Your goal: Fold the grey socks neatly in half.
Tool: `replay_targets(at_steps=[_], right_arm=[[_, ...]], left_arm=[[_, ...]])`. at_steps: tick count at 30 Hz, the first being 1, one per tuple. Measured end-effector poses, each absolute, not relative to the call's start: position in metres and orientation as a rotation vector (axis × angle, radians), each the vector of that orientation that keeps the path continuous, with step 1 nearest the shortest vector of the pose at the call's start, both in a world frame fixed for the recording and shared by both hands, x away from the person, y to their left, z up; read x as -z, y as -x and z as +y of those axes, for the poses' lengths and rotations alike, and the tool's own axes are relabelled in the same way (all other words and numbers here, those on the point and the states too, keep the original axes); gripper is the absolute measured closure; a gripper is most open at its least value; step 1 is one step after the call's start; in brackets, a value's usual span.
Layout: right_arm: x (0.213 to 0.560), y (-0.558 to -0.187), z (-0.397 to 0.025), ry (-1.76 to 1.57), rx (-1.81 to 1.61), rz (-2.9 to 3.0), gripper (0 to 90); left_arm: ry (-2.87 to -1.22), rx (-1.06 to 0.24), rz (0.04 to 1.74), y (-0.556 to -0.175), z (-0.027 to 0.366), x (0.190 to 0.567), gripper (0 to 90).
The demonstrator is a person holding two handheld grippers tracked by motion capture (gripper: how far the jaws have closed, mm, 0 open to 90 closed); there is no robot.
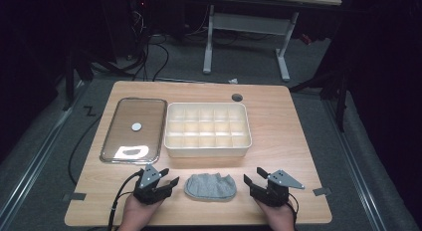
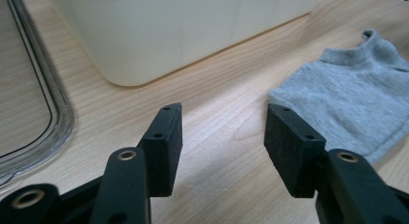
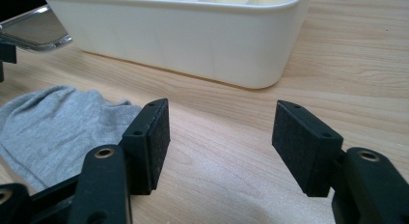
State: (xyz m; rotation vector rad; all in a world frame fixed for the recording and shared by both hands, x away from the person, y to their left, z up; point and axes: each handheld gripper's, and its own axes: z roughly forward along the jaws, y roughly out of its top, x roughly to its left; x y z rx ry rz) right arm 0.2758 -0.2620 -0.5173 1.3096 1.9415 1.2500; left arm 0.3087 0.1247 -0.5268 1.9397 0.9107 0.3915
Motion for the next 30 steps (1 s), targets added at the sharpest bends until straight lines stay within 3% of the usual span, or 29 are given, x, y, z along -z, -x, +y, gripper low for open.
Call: replay_targets(at_steps=[21, 30], right_arm=[[0.518, -0.277, -0.271, -1.336, -1.279, 1.921, 38.8], [0.518, -0.272, -0.267, -1.317, -1.286, 1.963, 43.5]], left_arm=[[-1.936, -0.355, 0.899, -0.305, 0.125, 0.527, 49.2], [-1.939, -0.332, 0.881, -0.307, 0.112, 0.527, 48.7]])
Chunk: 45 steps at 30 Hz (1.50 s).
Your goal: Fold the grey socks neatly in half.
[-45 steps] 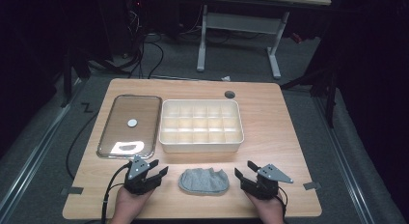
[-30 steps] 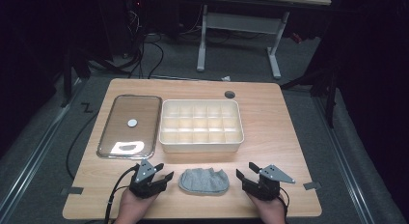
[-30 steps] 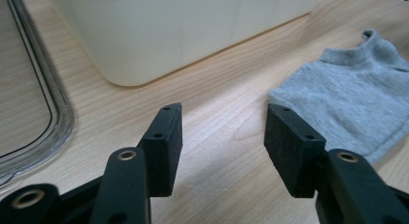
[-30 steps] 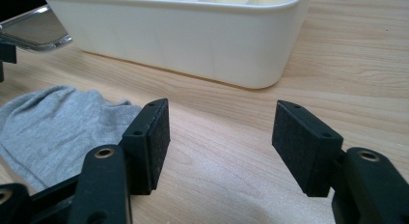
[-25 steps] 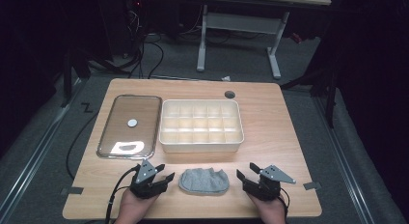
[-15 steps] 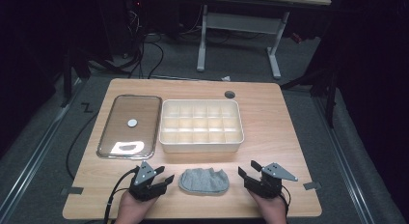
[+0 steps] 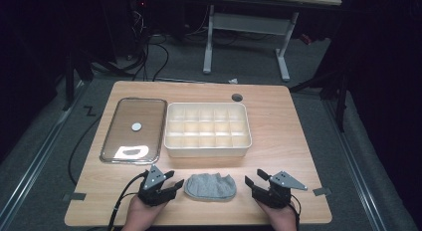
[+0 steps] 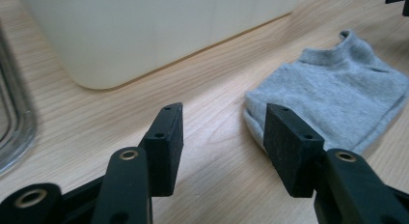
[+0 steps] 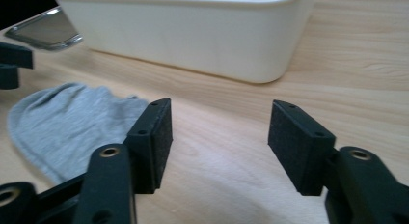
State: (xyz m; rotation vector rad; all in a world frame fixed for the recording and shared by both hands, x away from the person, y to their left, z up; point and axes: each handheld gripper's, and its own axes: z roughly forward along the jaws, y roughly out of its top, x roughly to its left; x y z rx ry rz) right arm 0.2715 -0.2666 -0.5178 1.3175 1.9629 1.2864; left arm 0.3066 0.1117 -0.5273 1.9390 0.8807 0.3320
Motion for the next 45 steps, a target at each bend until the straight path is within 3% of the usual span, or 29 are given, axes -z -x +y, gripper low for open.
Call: replay_targets(at_steps=[8, 12, 14, 15, 17, 22, 34, 40, 45], right_arm=[[0.517, -0.265, -0.238, -1.278, -1.241, 2.109, 46.5], [0.520, -0.268, -0.229, -1.306, -1.251, 2.148, 50.0], [0.522, -0.271, -0.224, -1.342, -1.238, 2.162, 55.0], [0.524, -0.274, -0.221, -1.372, -1.220, 2.178, 60.2], [0.525, -0.275, -0.220, -1.382, -1.213, 2.182, 61.4], [0.527, -0.276, -0.216, -1.405, -1.168, 2.221, 65.6], [0.528, -0.273, -0.215, -1.406, -1.090, 2.248, 62.1], [0.528, -0.272, -0.212, -1.353, -1.075, 2.282, 68.4], [0.527, -0.272, -0.214, -1.367, -1.103, 2.295, 82.7]], left_arm=[[-1.949, -0.294, 0.798, -0.297, 0.096, 0.528, 44.7], [-1.953, -0.284, 0.801, -0.299, 0.093, 0.531, 47.0], [-1.968, -0.281, 0.795, -0.299, 0.092, 0.532, 49.8], [-1.996, -0.292, 0.780, -0.297, 0.089, 0.532, 57.2], [-2.010, -0.297, 0.774, -0.297, 0.087, 0.532, 59.4], [-2.094, -0.303, 0.794, -0.296, 0.082, 0.533, 76.5], [-2.120, -0.317, 0.790, -0.295, 0.079, 0.533, 80.7], [-2.120, -0.325, 0.795, -0.295, 0.079, 0.533, 79.4], [-2.120, -0.336, 0.798, -0.295, 0.079, 0.533, 78.8]])
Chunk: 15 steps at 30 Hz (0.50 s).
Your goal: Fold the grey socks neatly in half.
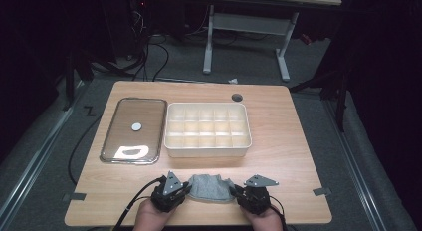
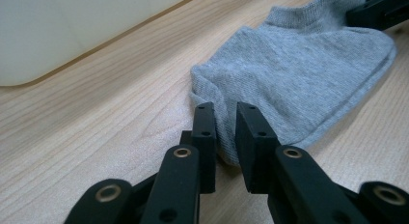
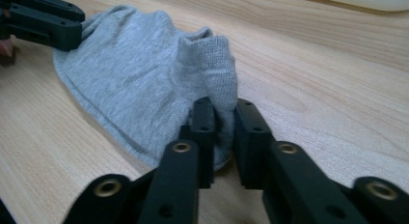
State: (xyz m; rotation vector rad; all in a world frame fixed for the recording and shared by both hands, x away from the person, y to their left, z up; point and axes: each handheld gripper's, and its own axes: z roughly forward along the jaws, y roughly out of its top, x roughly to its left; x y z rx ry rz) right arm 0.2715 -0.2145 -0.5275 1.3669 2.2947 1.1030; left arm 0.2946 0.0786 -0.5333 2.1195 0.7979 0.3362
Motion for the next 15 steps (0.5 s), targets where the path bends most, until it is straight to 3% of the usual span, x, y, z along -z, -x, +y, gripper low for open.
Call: replay_targets(at_steps=[15], right_arm=[[0.5237, -0.2751, -0.2228, -1.341, -1.173, 2.228, 86.2]], left_arm=[[-2.108, -0.336, 0.813, -0.2946, 0.0793, 0.5332, 81.7]])
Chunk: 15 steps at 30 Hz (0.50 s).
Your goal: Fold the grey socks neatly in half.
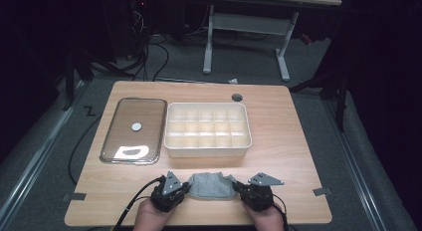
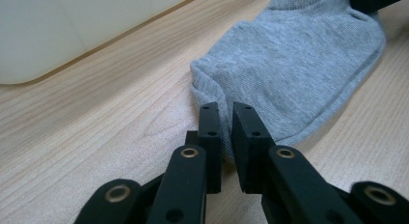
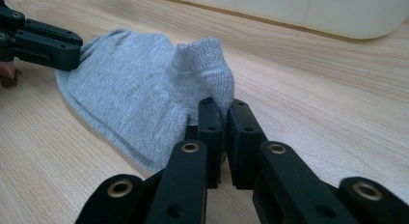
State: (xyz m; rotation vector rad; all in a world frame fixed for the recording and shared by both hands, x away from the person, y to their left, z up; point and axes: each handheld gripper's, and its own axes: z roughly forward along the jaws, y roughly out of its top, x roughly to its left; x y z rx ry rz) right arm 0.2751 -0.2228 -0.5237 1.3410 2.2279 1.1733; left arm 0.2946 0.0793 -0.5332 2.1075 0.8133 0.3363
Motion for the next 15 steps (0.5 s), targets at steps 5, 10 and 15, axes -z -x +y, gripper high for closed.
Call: replay_targets(at_steps=[5, 10, 15], right_arm=[[0.524, -0.276, -0.224, -1.335, -1.166, 2.241, 86.1], [0.524, -0.278, -0.230, -1.342, -1.188, 2.232, 86.0], [0.523, -0.277, -0.231, -1.354, -1.200, 2.220, 86.0]], left_arm=[[-2.061, -0.322, 0.830, -0.292, 0.078, 0.529, 68.3], [-1.973, -0.346, 0.794, -0.287, 0.067, 0.511, 65.5], [-1.990, -0.249, 0.799, -0.294, 0.032, 0.509, 53.6]])
